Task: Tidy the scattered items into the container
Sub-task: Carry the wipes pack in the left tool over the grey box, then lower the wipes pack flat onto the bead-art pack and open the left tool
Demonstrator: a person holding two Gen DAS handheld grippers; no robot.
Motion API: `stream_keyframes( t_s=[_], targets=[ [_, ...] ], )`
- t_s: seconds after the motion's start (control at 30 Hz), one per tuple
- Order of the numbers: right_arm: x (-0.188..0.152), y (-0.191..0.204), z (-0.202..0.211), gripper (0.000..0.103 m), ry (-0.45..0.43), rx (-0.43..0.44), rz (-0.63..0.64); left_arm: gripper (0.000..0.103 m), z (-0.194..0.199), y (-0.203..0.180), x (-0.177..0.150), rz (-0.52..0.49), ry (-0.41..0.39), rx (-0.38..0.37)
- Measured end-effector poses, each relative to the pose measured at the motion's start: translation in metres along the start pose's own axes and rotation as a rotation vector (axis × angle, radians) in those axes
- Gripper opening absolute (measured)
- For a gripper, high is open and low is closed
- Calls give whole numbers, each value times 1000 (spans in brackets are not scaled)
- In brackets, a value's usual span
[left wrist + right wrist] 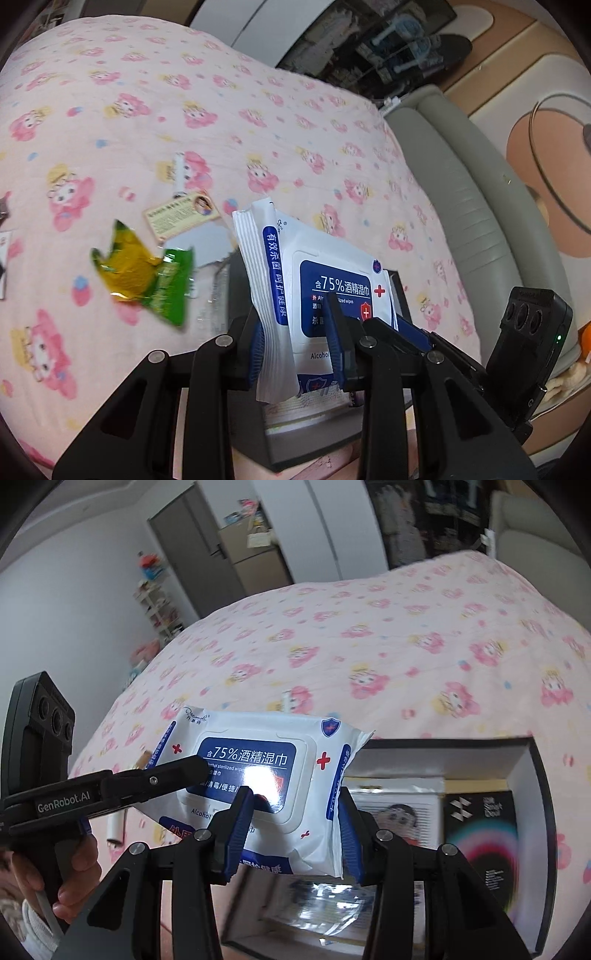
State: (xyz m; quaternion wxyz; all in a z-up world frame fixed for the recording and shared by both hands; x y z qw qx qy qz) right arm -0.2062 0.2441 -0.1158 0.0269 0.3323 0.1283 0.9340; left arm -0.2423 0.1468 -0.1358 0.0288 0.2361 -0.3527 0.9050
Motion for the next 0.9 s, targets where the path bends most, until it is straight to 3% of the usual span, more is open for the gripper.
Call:
stream_keyframes(
  t_s=[0.2, 0.5, 0.67, 0.9],
  targets=[
    [-3, -53, -21, 41, 74, 7, -140, 31, -50, -9, -10, -1, 82, 22],
    [-18, -91, -40, 41, 172, -80, -206, 36, -94, -11, -28, 6, 164, 62],
    [-25, -100, -51, 41, 211, -116, -214, 37, -104, -14, -31, -65, 176, 147],
    [-32, -108, -61, 41, 243, -158, -199, 43, -108, -4, -36, -148, 201, 352]
  ],
)
Point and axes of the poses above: each gripper's, at about its wrist camera, not at the fingertips, and z roughly against the way its jaws point, y to its left, x to its top, the point moved 8 cm from there along -z, roughly the way its jaws point, and after that the axes turned 5 degrees about -x, right-handed, at the moved point
